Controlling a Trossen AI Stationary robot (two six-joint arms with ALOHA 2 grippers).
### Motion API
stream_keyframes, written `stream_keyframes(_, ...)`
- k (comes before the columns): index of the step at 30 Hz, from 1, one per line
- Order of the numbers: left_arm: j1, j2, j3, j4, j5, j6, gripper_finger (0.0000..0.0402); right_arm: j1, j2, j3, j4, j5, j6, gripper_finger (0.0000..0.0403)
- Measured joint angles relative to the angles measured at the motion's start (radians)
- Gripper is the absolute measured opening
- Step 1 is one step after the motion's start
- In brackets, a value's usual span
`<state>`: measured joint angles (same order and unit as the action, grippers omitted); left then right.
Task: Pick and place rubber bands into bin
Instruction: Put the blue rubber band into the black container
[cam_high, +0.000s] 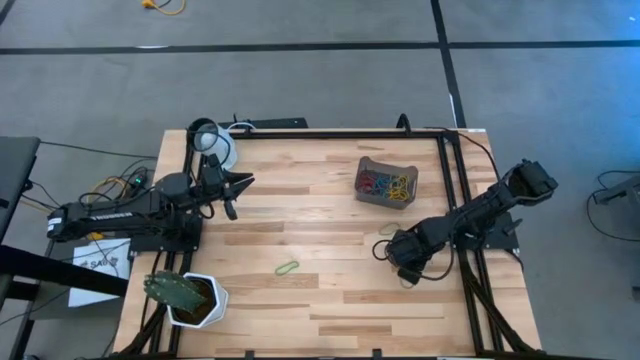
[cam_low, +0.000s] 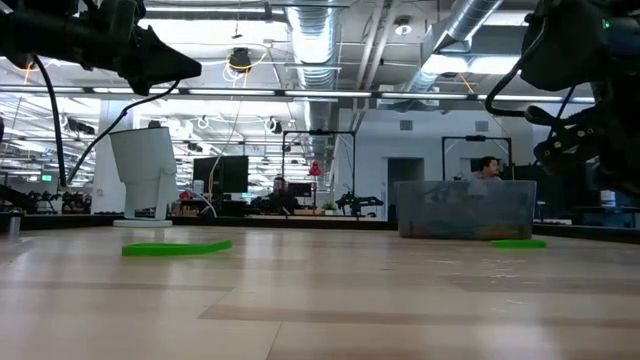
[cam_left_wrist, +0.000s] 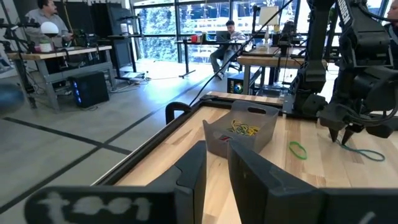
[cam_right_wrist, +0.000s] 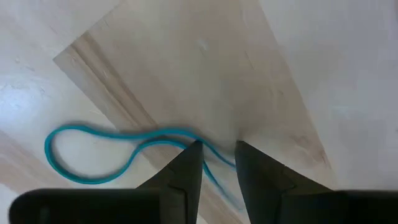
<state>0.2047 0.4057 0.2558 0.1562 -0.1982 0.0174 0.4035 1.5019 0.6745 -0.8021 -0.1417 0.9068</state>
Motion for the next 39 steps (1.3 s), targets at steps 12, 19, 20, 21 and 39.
stream_keyframes(12,0.000,0.000,0.000,0.000,0.000,0.001,0.0055,0.002,0.002,-0.003,0.000,0.065,0.001,0.0090)
stream_keyframes(19,0.000,0.000,0.000,0.000,0.000,0.001,0.0055,0.011,0.002,-0.004,0.026,0.109,0.010,0.0042)
stream_keyframes(20,0.000,0.000,0.000,0.000,0.000,0.001,0.0055,0.014,0.002,-0.004,0.032,0.119,0.011,0.0030)
stream_keyframes(21,0.000,0.000,0.000,0.000,0.000,0.001,0.0055,0.018,0.002,-0.004,0.037,0.131,0.011,0.0019)
stream_keyframes(39,0.000,0.000,0.000,0.026,0.000,0.000,0.0055,0.021,0.009,0.189,-0.032,0.424,0.024,0.0001)
